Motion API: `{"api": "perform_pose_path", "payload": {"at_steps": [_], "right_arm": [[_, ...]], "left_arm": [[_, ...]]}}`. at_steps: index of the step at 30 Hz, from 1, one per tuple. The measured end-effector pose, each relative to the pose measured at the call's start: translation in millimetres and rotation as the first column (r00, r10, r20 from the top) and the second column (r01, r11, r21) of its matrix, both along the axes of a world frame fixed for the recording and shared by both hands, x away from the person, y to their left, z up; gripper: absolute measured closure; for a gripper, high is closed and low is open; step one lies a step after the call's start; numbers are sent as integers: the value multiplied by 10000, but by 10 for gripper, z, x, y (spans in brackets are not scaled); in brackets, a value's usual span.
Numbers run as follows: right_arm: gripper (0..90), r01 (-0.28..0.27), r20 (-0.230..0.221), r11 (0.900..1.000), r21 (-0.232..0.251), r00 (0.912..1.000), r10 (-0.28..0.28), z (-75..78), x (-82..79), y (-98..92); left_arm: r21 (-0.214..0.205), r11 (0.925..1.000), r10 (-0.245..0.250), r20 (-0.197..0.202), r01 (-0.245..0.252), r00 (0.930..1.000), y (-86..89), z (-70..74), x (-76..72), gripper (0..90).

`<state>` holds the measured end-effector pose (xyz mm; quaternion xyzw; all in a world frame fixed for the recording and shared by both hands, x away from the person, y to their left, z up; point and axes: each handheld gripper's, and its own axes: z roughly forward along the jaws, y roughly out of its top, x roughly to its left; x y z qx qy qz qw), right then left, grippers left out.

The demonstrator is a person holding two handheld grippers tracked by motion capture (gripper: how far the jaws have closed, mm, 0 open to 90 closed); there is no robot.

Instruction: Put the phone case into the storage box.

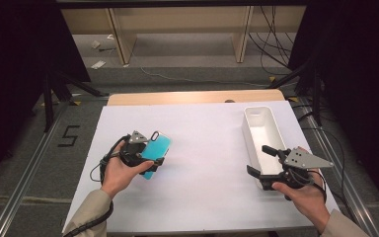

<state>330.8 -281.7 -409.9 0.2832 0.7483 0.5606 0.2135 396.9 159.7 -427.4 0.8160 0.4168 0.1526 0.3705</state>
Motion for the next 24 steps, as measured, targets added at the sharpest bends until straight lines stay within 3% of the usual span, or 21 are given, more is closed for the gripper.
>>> {"api": "perform_pose_path", "payload": {"at_steps": [15, 24], "right_arm": [[153, 68, -31, 10000, 62, 10000, -68, 16, 5, 34], [153, 68, -5, 10000, 62, 10000, -68, 36, 9, 73]], "left_arm": [[-363, 9992, -116, 766, 144, 9970, -99, 75, -74, 169], [-400, 9991, -120, 959, 159, 9953, -126, 75, -92, 170]]}}
